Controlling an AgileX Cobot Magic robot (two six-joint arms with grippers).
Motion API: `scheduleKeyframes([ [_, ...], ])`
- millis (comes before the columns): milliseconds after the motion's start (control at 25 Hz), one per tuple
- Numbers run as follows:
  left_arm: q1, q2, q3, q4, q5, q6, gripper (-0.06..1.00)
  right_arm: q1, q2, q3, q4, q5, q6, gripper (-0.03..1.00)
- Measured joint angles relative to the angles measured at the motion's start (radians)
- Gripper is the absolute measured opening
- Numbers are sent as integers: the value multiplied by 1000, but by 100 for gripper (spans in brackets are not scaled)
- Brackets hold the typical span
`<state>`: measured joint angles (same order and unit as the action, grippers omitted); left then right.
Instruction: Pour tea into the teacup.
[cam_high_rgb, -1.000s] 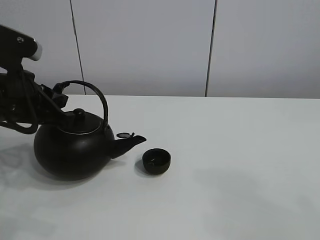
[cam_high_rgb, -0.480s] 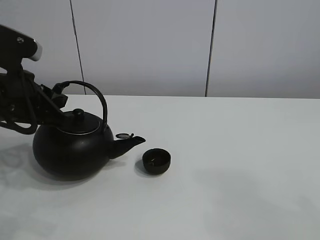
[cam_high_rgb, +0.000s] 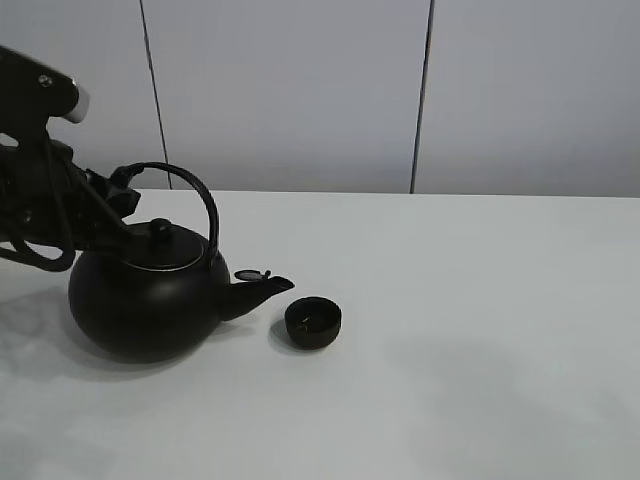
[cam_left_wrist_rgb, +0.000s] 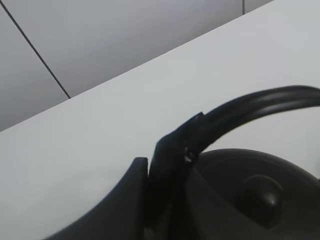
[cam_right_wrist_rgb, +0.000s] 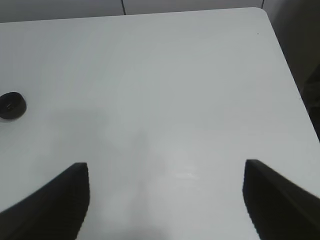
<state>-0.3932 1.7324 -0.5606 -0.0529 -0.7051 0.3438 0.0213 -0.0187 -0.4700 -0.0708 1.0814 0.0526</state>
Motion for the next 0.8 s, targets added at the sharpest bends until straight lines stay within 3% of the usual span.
scheduleKeyframes([
  [800, 0, 0, -50, 23, 85, 50, 12, 0, 0, 0, 0, 0, 0, 58],
])
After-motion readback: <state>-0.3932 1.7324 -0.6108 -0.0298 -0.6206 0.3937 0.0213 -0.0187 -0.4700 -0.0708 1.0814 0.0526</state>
